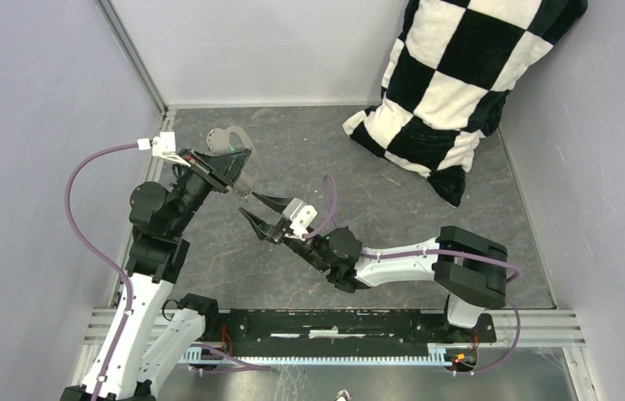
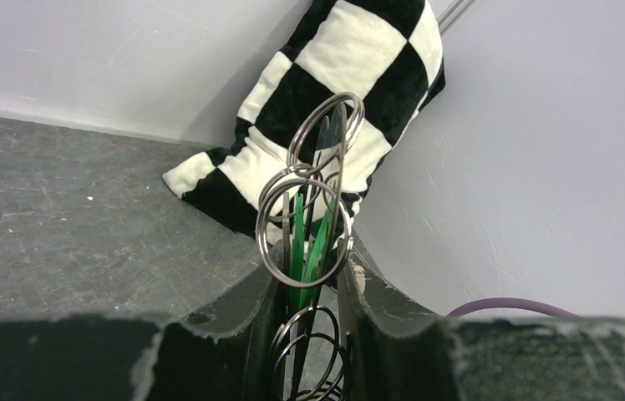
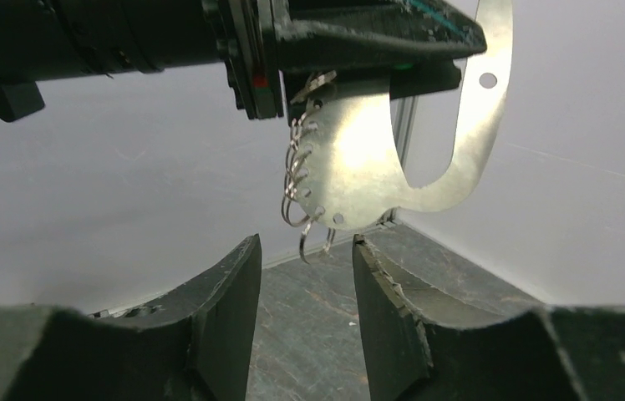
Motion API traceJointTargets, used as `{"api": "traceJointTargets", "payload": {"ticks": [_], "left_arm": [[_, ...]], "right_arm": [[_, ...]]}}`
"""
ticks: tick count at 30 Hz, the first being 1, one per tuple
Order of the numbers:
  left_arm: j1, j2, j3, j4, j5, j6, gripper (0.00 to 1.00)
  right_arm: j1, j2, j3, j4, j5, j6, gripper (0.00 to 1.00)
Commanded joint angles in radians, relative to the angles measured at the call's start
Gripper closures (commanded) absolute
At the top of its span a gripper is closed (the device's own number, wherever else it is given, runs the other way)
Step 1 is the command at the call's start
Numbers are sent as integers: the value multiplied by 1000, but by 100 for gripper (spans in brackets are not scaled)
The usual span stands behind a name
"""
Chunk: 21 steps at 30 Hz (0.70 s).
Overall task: Put the keys on the keyring
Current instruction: Adjust the keyring.
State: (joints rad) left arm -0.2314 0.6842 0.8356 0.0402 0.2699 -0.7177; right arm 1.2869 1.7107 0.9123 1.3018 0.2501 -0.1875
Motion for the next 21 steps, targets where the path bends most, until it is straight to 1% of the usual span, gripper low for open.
{"api": "traceJointTargets", "payload": {"ticks": [1,8,19,21], "left_arm": [[1,-13,51,39,-9,-49,98],[1,-17,51,38,-5,-57,98],[1,-24,50,36,-8,-61,98],[1,-24,51,36,-8,-61,98]], "right_arm": [[-3,10,37,-13,59,5,51],[-6,16,37,6,93,10,56],[-6,47,78,8,95,17,58],[-6,44,71,17,103,13,60]]}}
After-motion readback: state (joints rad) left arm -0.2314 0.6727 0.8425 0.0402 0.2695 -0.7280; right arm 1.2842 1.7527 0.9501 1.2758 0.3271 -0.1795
